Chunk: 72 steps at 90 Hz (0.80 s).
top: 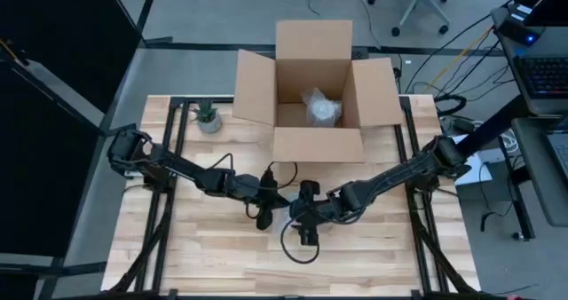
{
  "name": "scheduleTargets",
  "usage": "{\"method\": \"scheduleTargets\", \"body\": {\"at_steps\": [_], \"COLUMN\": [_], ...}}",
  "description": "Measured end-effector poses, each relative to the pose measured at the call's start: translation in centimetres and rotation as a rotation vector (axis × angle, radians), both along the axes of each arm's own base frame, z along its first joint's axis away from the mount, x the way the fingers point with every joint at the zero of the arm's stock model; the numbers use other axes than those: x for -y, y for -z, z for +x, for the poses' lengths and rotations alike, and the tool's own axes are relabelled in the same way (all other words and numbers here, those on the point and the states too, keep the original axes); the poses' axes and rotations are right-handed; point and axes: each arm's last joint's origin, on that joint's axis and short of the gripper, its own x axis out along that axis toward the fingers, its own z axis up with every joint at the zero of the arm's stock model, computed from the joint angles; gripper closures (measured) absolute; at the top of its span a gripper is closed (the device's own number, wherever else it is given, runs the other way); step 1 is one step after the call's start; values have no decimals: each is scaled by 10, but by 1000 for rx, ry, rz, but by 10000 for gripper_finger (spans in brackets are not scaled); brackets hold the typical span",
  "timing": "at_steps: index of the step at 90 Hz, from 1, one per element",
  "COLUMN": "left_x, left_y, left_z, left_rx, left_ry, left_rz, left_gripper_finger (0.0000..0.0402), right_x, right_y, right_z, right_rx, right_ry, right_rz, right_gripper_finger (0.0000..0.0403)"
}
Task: Wrap mug
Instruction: Wrap the orange patterned mug with bubble wrap
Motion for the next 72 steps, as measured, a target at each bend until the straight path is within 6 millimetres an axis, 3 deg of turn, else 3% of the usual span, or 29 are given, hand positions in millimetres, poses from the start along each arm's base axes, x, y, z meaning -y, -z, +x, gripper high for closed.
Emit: {"method": "scheduleTargets", "body": {"at_steps": [57,72], "left_x": [0,0], "left_y": [0,0], "left_z": [0,0], "left_rx": [0,-2], "left_ry": [0,1], "left_rz": [0,0], "left_gripper_finger": [402,402], "right_x": [4,3], "right_y": [0,10], "right_z": [4,7], "right_rx": [17,-8], "right_ry": [17,21], "right_rz": [8,-10], "right_gripper_finger": [124,124]}}
